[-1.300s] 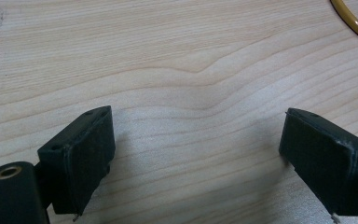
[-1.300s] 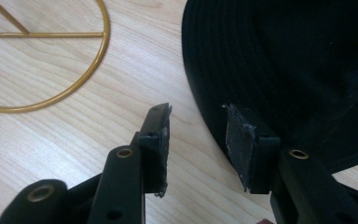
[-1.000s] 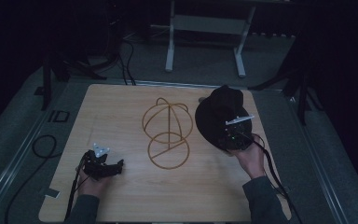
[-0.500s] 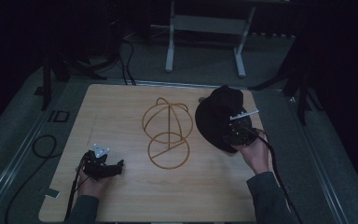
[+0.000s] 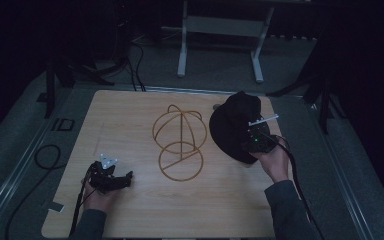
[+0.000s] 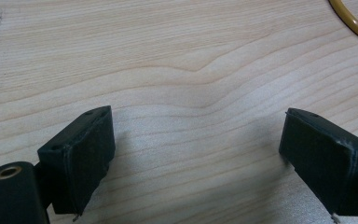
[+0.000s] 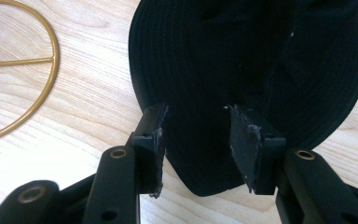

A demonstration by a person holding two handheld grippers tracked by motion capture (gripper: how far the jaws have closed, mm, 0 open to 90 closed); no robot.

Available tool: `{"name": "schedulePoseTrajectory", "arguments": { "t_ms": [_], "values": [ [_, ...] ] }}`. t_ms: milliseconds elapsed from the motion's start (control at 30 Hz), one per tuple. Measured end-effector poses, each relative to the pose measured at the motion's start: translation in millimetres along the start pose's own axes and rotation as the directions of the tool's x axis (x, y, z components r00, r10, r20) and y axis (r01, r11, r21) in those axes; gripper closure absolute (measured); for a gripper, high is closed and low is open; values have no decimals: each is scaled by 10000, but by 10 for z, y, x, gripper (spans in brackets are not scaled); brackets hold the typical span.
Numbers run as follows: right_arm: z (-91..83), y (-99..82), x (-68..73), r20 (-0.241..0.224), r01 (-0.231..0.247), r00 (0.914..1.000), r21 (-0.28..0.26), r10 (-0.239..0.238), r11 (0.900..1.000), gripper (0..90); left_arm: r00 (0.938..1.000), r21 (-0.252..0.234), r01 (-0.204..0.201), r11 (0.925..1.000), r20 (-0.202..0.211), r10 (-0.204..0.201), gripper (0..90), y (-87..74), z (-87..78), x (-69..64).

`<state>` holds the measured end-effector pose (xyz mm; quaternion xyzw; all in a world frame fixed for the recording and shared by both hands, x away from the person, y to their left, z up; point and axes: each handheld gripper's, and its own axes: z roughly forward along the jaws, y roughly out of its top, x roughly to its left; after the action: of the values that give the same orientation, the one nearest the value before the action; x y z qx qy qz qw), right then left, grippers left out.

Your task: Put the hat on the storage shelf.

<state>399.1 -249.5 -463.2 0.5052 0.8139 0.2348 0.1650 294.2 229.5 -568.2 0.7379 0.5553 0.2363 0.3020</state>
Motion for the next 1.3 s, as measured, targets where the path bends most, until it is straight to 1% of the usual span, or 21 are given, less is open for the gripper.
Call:
{"name": "schedulePoseTrajectory", "arguments": {
  "t_ms": [200,233,300,367,567,800,933,1067,1167,1300],
  "values": [
    [33,41,-31,23,-67,10000,16,67,10000,561,10000,-5,0,10000,0,0,108,0,0,0],
    [32,51,-48,-53,-102,9999,-20,102,9999,577,10000,-3,0,10000,0,0,108,0,0,0],
    [33,55,-55,-44,-99,9999,5,99,10000,585,10000,-4,4,10000,-2,-4,108,-1,0,-1],
    [33,71,-73,-82,-144,9999,28,144,9999,614,10000,-9,5,10000,2,-5,108,-2,-1,-1],
    [58,122,-93,-166,-151,9997,53,152,9999,631,10000,-8,10,10000,1,-10,108,-2,-2,-2],
    [73,184,-118,-125,-208,9997,224,211,9995,631,10000,-9,12,10000,4,-12,108,-2,-1,-2],
    [70,227,-159,-55,-283,9996,315,285,9991,626,10000,-8,8,10000,3,-8,108,-2,-1,-2],
    [53,246,-185,-52,-433,9990,340,435,9985,623,10000,-12,12,10000,5,-12,108,-3,-2,-3],
    [-18,244,-217,-186,-610,9979,169,613,9980,621,10000,-10,7,10000,6,-7,108,-2,-2,-2],
    [-79,257,-242,-107,-635,9979,122,637,9979,616,10000,-15,19,10000,5,-19,108,-3,-1,-3]
  ]
}}
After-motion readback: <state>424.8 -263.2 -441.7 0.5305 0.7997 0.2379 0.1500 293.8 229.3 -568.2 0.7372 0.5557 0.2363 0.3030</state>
